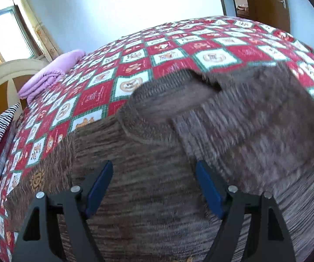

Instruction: Fold small clothes

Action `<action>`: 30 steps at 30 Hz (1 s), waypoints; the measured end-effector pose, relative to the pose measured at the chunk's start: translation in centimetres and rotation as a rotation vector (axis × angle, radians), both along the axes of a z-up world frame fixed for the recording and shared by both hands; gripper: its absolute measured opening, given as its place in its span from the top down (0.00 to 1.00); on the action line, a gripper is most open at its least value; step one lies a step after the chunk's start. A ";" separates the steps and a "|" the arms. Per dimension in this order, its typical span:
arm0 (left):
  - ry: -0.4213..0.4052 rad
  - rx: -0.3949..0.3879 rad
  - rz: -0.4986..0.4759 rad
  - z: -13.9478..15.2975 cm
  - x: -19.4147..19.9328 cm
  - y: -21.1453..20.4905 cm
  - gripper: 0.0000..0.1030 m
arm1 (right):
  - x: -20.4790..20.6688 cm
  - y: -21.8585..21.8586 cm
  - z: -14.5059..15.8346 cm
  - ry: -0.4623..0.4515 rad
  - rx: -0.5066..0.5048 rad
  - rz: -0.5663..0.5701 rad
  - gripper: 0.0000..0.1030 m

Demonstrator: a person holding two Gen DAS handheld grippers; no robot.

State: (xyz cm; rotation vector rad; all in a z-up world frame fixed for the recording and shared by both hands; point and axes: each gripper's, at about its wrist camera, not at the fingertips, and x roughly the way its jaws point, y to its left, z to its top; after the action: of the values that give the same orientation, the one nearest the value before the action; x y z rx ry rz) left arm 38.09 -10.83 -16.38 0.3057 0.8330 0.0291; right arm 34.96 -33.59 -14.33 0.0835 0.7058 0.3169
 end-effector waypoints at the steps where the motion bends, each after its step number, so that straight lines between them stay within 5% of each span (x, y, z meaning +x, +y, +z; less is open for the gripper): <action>1: -0.005 -0.015 0.010 0.1 -0.5 0.7 0.21 | 1.1 0.3 -0.9 0.071 0.010 0.021 0.32; 3: 0.023 -0.044 0.022 0.2 -1.7 2.2 0.21 | 2.0 0.1 -3.1 0.192 0.001 -0.004 0.32; 10: 0.050 -0.221 0.051 0.6 -9.3 8.1 0.18 | -0.9 2.2 -2.6 0.159 -0.195 0.011 0.32; 14: 0.033 -0.238 0.065 0.7 -12.4 9.9 0.18 | -0.3 4.7 0.5 0.131 -0.107 0.038 0.32; 18: 0.042 -0.281 0.108 0.3 -14.8 12.2 0.15 | 1.0 9.2 0.5 0.116 -0.057 0.128 0.32; 23: 0.037 -0.275 0.156 0.0 -16.5 15.5 0.15 | 1.8 14.6 -3.9 0.209 -0.087 0.211 0.29; 30: -0.007 -0.222 0.264 0.6 -17.6 21.8 0.15 | -0.6 16.6 -2.4 0.094 -0.135 0.245 0.29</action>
State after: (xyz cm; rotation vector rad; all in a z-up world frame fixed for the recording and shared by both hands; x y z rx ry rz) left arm 20.50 10.93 -15.82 -0.0148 0.8567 0.1832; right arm 34.38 -17.02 -16.75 -0.1182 0.8309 0.5016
